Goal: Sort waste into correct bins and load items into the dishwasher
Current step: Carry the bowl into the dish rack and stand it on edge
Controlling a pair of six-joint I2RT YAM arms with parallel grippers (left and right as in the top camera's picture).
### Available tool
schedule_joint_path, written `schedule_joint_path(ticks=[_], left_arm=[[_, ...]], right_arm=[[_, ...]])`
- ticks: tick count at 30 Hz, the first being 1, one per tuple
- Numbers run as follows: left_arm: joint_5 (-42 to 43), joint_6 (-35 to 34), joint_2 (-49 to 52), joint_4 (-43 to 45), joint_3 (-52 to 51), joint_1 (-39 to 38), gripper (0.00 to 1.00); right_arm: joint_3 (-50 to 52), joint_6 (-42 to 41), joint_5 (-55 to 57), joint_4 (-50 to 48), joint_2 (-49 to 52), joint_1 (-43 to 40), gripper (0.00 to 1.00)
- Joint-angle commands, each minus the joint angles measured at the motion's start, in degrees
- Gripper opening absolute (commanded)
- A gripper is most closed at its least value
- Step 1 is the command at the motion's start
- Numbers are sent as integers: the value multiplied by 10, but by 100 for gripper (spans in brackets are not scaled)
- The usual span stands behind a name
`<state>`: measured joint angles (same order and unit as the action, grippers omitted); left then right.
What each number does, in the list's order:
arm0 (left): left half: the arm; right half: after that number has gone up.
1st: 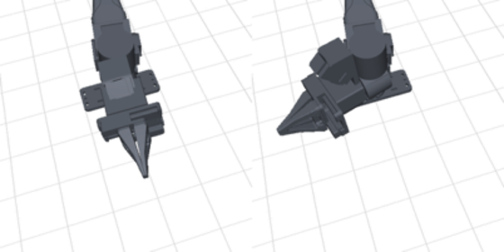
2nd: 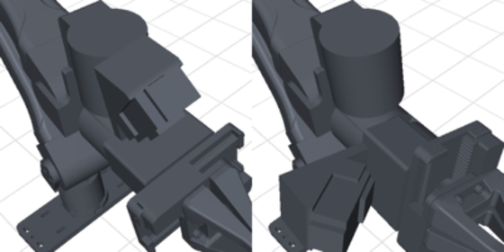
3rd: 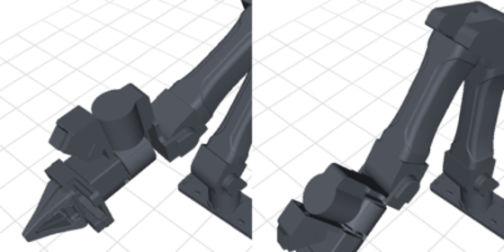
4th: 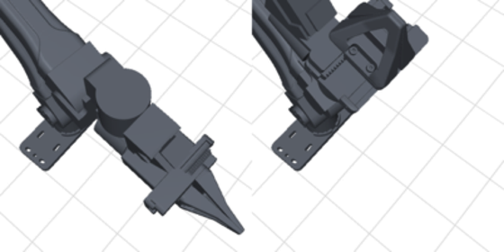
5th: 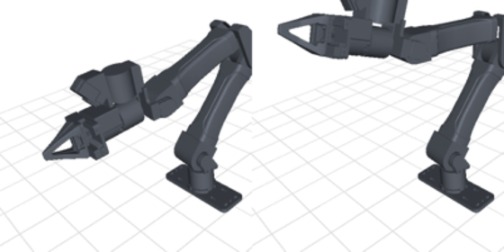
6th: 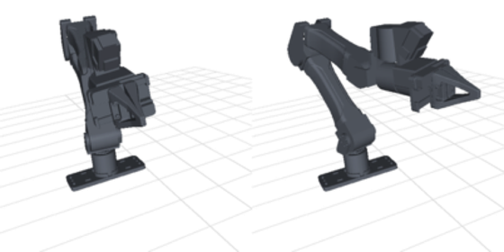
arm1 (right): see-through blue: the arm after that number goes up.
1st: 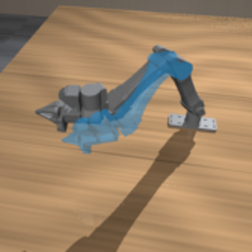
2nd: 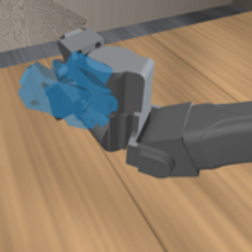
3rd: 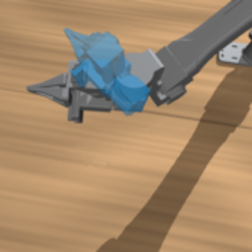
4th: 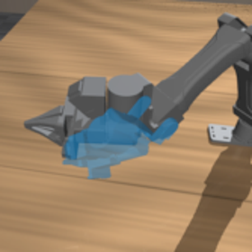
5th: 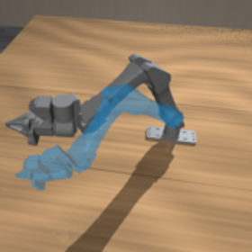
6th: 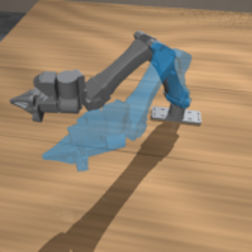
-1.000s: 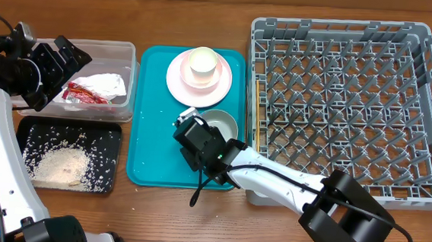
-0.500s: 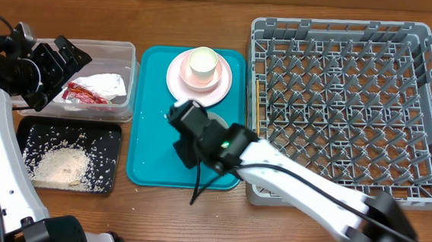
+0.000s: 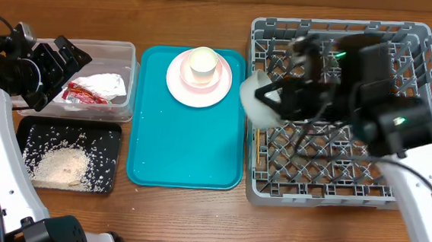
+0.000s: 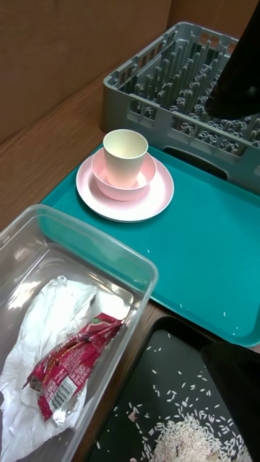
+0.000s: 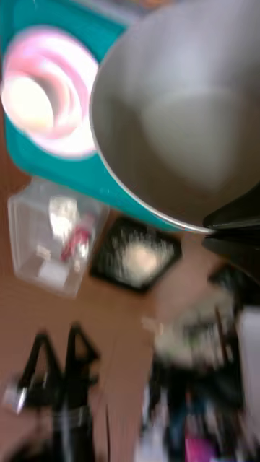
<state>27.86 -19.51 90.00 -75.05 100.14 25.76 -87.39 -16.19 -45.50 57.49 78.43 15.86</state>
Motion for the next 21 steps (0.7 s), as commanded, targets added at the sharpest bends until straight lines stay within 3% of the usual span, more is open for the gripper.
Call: schedule_joint_path(ticks=[1,7,11,17,21], left_arm=[[0,7,-11,1,9,-1,100],[0,7,-11,1,9,-1,100],[0,7,-11,1,9,-1,100],[0,7,-11,1,9,-1,100],[0,7,-11,1,9,-1,100]], right_arm=[[34,17,-265,-4,0,-76,4],[143,47,-329,-15,0,-158,4],[248,47,-370,-78,0,-210,4],[393,42,-388,-185,0,-249,4],[425,42,-390,-221,1,-249,4]])
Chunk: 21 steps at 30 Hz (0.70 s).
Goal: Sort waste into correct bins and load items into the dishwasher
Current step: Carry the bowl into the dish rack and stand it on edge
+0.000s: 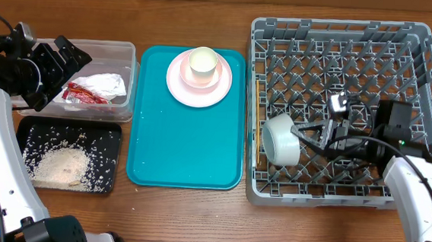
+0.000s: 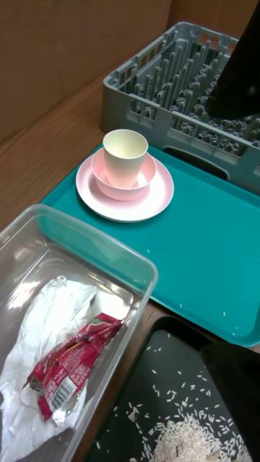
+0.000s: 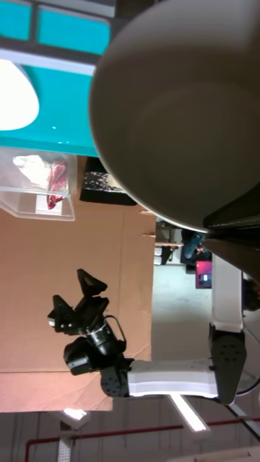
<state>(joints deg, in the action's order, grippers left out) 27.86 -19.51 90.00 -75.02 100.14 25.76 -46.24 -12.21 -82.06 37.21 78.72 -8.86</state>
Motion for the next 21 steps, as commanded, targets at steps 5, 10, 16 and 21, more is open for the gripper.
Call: schedule_joint_path(ticks=[5,10,16,21], left_arm=[[0,7,-11,0,9,-1,100],[0,7,-11,0,9,-1,100],[0,7,-11,0,9,-1,100],[0,7,-11,0,9,-1,100]], right_arm=[[23,2,3,-25,-2,-2,4],[37,-19,-3,-25,-2,-2,4],[37,-93,-16,-68,-2,-2,4],[37,-134,-16,-88,-2,-2,4]])
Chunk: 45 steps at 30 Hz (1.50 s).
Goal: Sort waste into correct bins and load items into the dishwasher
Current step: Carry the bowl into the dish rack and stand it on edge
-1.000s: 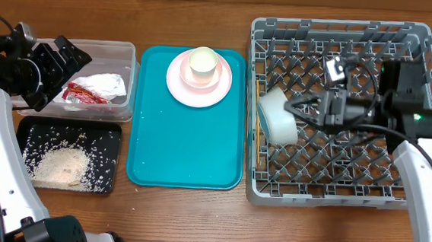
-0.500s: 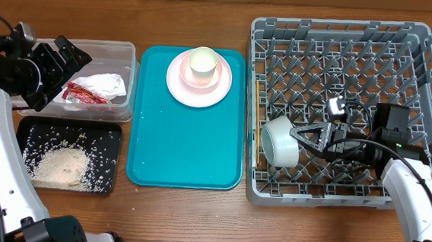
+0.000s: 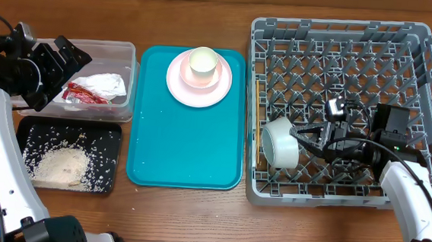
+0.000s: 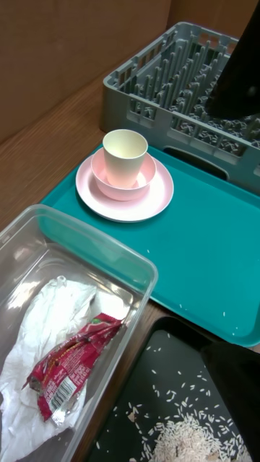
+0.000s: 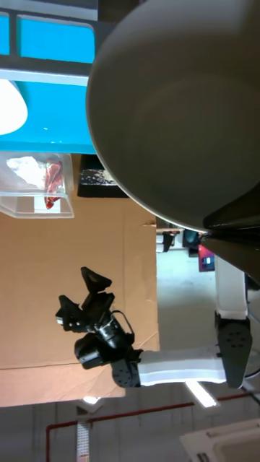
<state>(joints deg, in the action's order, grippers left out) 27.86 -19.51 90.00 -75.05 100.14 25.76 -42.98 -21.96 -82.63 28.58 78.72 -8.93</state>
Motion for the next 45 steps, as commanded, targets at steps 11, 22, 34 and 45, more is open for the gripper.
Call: schedule_joint_path(ticks=[11,22,34,45], left_arm=[[0,7,-11,1,9,-1,100],[0,7,-11,1,9,-1,100],[0,7,-11,1,9,-1,100],[0,7,-11,1,9,-1,100]], right_arm=[[4,-102,-11,-21,-2,-1,4],[4,-107,37,2,-2,35,4],[4,0,190,2,-2,35,16],[1,30,283,8,-2,34,16]])
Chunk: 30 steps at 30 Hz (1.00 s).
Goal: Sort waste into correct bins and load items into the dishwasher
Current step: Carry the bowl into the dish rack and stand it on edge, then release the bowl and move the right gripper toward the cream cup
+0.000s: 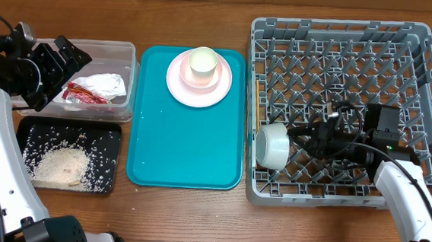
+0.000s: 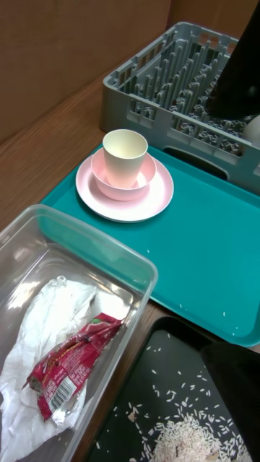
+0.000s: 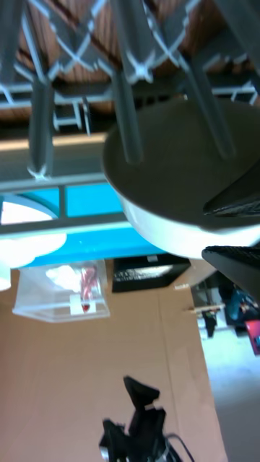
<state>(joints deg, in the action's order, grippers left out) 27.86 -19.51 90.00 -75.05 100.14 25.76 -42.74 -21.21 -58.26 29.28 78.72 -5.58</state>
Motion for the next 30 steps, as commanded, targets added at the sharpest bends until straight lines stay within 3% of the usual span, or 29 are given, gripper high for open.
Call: schedule_joint_path(ticks=[1,7,14,18,24,30], left_arm=[[0,7,-11,1,9,-1,100],[0,7,-11,1,9,-1,100],[0,7,-11,1,9,-1,100],[0,7,-11,1,9,-1,100],[0,7,-11,1,9,-1,100],[0,7,-11,1,9,-1,100]], right_arm=[[-4,25,52,4,-3,1,16],[-61,68,174,80,-3,0,16],[-233,105,322,242,-4,2,16],[-300,111,339,305,-4,10,16],[-310,128,331,378,-2,98,9],[-296,128,361,383,-1,218,4]])
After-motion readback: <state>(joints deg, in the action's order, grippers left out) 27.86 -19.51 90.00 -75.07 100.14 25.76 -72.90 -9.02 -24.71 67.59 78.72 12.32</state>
